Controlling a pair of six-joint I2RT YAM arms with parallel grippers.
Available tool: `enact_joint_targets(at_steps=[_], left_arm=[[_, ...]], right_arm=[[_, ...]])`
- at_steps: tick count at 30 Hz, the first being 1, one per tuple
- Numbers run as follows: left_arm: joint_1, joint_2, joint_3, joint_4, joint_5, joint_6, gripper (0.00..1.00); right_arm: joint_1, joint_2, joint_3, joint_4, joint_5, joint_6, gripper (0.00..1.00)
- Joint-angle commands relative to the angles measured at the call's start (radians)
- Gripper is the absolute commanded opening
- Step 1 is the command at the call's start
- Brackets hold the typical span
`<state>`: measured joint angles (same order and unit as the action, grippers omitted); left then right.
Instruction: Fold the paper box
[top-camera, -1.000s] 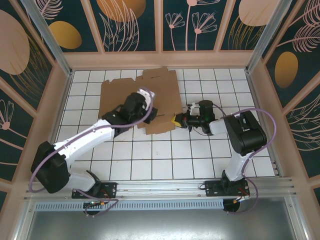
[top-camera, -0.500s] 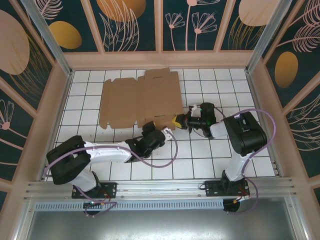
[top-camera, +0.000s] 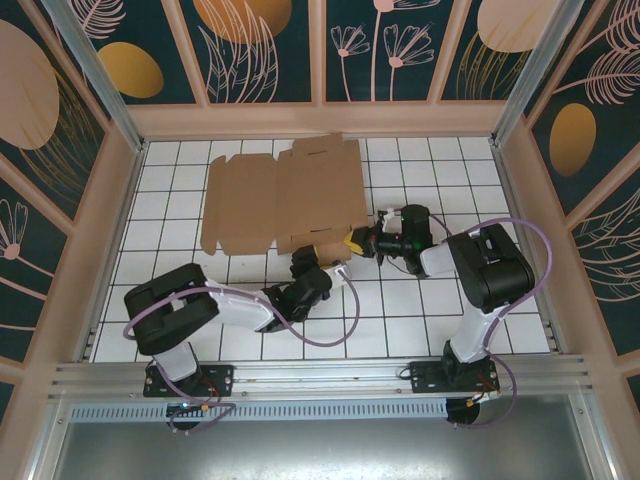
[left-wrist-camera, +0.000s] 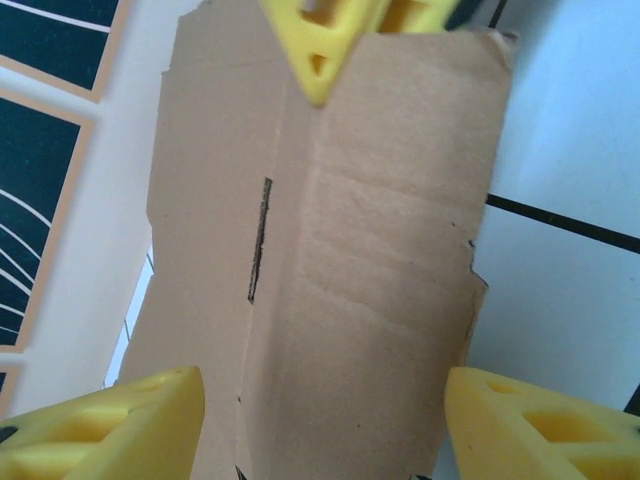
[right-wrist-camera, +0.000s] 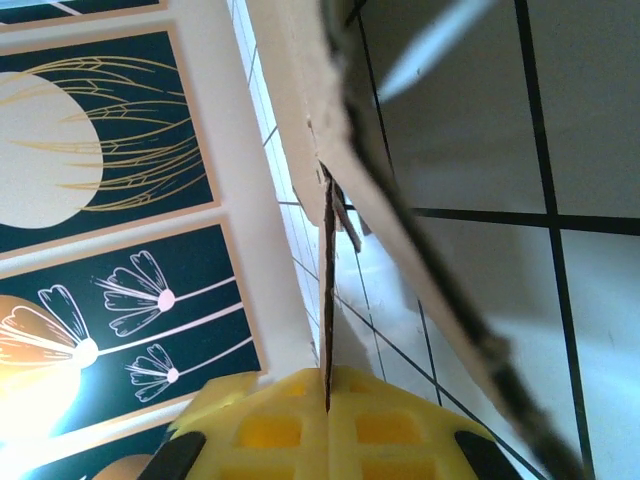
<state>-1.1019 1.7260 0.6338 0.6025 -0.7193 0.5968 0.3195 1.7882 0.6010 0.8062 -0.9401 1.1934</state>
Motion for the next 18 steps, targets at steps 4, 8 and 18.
enact_joint_targets(at_steps=[4, 8, 18], left_arm=[[-0.002, 0.032, -0.019, 0.159, -0.065, 0.079, 0.65], [-0.011, -0.006, -0.021, 0.075, -0.020, 0.034, 0.65], [-0.033, -0.171, -0.028, -0.188, 0.134, -0.114, 0.67]], right_arm=[[-0.006, -0.039, -0.003, 0.028, -0.022, 0.011, 0.06], [-0.012, -0.048, 0.006, -0.022, -0.014, -0.020, 0.07], [-0.013, -0.038, 0.006, -0.032, -0.005, -0.027, 0.07]])
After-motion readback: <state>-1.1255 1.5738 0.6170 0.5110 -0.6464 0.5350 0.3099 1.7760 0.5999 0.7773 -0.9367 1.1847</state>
